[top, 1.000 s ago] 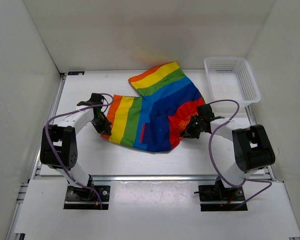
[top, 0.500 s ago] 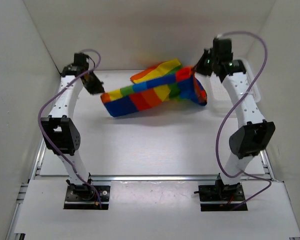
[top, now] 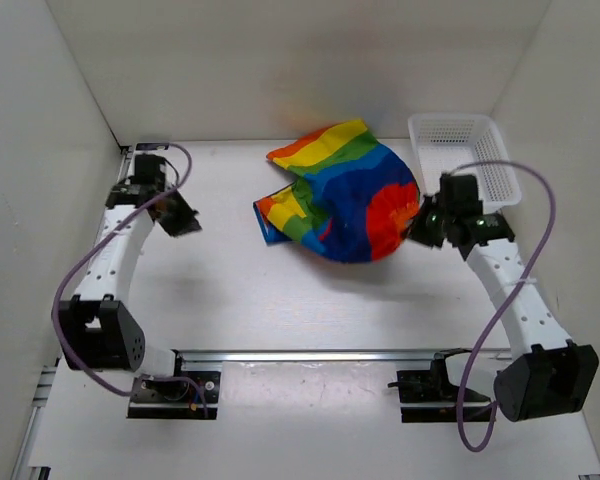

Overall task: Fold and stack the shorts
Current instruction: Fold the shorts

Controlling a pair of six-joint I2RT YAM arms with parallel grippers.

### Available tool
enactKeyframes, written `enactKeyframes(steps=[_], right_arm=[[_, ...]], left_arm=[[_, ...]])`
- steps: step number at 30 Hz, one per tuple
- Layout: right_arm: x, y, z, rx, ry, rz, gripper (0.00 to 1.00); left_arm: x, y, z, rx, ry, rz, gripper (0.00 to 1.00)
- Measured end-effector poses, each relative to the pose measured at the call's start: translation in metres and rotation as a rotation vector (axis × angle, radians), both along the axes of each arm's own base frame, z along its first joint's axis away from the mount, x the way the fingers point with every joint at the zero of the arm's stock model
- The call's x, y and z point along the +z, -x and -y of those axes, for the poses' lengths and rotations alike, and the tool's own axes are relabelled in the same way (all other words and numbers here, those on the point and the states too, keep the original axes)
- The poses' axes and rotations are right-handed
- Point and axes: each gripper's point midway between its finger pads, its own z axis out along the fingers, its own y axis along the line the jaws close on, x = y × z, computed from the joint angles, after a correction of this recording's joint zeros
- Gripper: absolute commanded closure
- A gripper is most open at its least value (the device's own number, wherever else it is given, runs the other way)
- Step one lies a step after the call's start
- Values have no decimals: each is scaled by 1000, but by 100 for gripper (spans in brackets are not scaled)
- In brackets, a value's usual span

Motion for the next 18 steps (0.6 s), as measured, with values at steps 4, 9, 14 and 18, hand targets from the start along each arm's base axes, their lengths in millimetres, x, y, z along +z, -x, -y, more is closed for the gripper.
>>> enactKeyframes(steps=[4,9,14,18], right_arm=[[-97,52,12,-28,53,-283,100],[-103,57,19,-55,69,-299,100],[-92,49,19,-63,70,-267,100],[-84,41,18,-64,65,-245,100]], left_arm=[[-89,37,35,-98,-4,-272,90],[-119,42,75,-206,-13,-359,76],[-118,19,99,-239,6,-339,71],[-121,0,123,-279,7,-327,53]])
